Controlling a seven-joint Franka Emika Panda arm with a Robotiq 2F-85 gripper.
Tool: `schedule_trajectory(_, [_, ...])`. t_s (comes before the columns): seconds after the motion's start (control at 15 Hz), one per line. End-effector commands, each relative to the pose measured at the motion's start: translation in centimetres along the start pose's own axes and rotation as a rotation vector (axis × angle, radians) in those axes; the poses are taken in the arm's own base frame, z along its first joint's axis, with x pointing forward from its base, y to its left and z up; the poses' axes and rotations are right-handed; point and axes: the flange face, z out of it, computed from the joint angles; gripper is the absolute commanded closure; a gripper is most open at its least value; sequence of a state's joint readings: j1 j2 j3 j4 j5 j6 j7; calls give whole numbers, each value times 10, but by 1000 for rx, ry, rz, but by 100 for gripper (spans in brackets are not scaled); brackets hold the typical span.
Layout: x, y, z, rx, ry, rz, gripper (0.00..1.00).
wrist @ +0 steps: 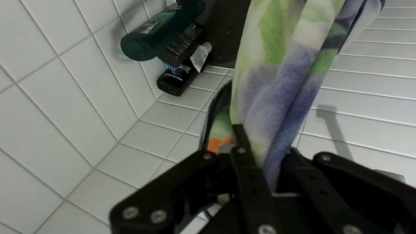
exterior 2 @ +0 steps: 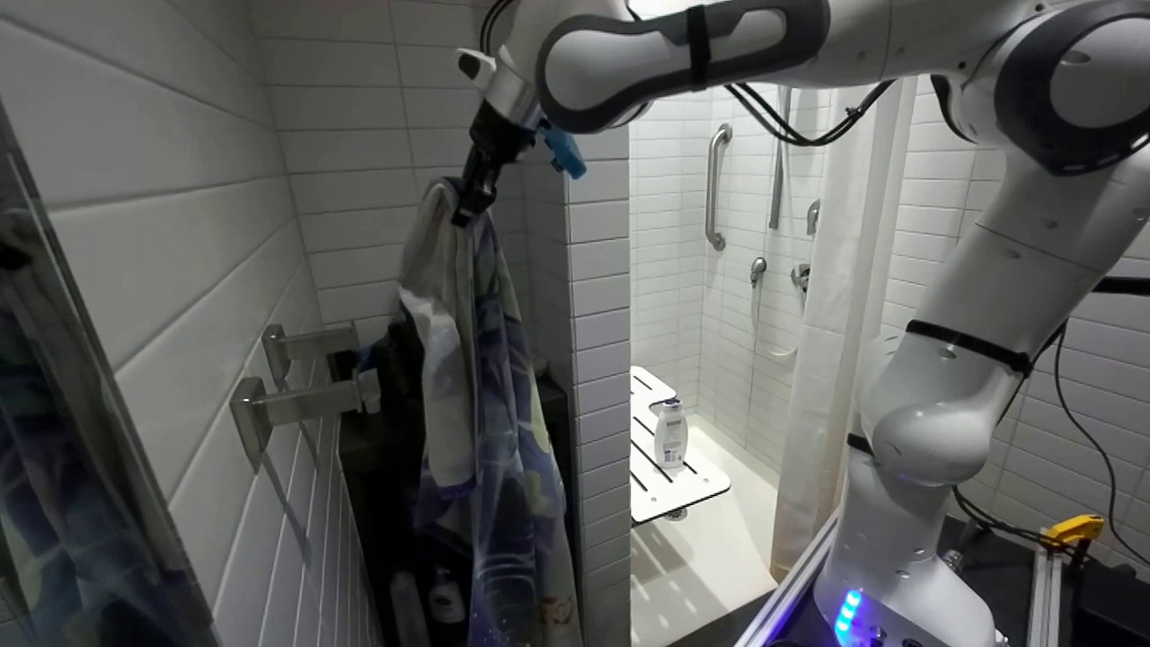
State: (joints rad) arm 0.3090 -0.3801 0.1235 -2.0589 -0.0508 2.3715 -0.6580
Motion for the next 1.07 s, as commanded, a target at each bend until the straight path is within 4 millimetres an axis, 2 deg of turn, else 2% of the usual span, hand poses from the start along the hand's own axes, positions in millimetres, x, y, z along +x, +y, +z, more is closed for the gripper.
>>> schedule_trajectory(0.0, [4,-3,-2,0,3,-6,88])
schedule_trajectory(0.07, [6,-6,-4,0,6,-11,97])
schedule_trajectory(0.2, [0,-18,14,14,-11,-23,97])
schedule_trajectory(0.4, [-13,-20,38,32,-18,-22,97])
schedule_trajectory(0.53, [-17,-19,46,19,-26,-31,97])
schedule_trajectory(0.87, [-21,14,45,-90,12,-45,97])
schedule_trajectory(1.0, [-22,27,53,-104,12,-45,97])
